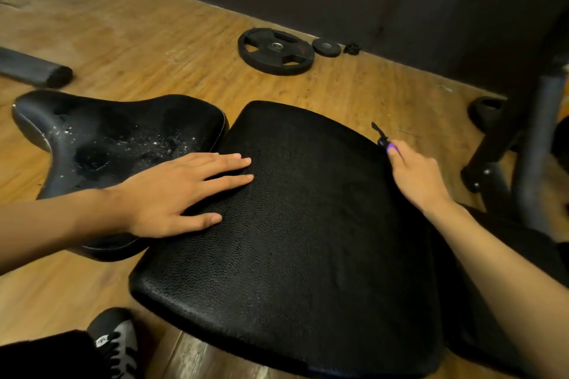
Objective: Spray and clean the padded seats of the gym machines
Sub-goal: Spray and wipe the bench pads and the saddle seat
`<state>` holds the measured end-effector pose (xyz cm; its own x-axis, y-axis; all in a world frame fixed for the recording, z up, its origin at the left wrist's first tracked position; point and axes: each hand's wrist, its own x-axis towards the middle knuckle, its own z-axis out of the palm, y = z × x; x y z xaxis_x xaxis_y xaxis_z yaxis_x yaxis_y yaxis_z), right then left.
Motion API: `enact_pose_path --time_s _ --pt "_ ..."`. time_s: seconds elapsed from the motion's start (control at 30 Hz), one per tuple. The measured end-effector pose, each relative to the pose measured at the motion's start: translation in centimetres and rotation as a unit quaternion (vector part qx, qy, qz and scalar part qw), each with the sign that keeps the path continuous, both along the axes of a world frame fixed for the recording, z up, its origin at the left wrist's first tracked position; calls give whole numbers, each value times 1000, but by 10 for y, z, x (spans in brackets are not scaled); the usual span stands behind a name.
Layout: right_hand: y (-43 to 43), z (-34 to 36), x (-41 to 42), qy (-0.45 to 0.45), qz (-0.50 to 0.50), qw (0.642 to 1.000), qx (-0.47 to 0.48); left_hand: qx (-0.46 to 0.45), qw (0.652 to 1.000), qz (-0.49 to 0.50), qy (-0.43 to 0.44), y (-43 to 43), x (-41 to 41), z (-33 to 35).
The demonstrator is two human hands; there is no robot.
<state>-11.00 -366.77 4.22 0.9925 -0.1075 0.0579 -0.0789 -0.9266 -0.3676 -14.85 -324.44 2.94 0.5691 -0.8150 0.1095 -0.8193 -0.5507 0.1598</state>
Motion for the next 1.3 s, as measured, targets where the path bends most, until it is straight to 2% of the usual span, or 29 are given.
enact_pose_path --time_s 0.23,0.43,0.57,0.83,1.03,1.3 --pt "17 1 19 20 -43 996 -74 6 1000 -3 1 -1 0 -1" --pt "91 7 65 -17 6 997 -77 3 1000 -5 0 -1 0 -1" --pt "155 13 97 -6 32 998 -60 6 1000 -6 0 -2 1 -1" --pt "259 9 122 -3 129 986 -105 17 1000 -3 1 -2 3 1" --pt "226 4 107 -77 174 979 -73 17 1000 -4 4 1 2 1" --pt "92 10 57 -19 42 999 25 2 1000 -1 -1 2 0 1"
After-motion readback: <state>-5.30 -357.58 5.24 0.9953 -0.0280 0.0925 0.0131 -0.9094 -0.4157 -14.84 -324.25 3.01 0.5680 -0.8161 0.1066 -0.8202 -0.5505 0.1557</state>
